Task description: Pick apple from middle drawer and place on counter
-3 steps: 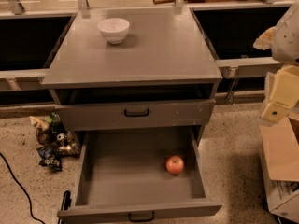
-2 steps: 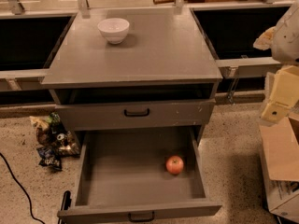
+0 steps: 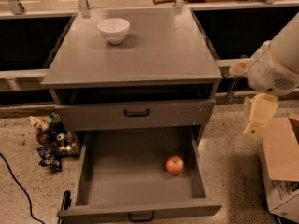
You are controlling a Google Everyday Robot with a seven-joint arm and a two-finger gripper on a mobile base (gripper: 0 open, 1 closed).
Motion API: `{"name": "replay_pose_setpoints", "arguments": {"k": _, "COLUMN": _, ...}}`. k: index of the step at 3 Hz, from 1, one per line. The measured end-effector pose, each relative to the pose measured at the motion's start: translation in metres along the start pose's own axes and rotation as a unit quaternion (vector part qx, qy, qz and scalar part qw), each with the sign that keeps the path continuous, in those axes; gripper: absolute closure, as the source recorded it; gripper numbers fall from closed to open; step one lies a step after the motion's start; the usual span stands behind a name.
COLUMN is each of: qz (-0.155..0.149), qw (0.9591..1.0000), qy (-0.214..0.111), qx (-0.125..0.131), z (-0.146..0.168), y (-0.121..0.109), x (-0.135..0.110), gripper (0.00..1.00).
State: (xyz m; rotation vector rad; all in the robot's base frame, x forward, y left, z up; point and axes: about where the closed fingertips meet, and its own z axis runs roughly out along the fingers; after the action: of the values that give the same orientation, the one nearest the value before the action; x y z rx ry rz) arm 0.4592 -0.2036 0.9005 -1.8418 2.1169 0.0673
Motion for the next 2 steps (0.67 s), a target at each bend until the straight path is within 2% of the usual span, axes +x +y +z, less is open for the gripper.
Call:
{"name": "replay_pose_setpoints", "arguments": {"k": 1, "qz": -0.027, "qw": 0.9988, "qy": -0.033, "qx": -0.025, "z": 0.050, "y": 0.006, "x": 0.002, "gripper": 0.00}}
{"name": "replay_pose_setpoints", "arguments": {"k": 2, "qz": -0.034, "qw": 0.9967, "qy": -0.063, "qx": -0.039, "z": 0.092, "y": 0.015, "x": 0.004, "gripper": 0.00}}
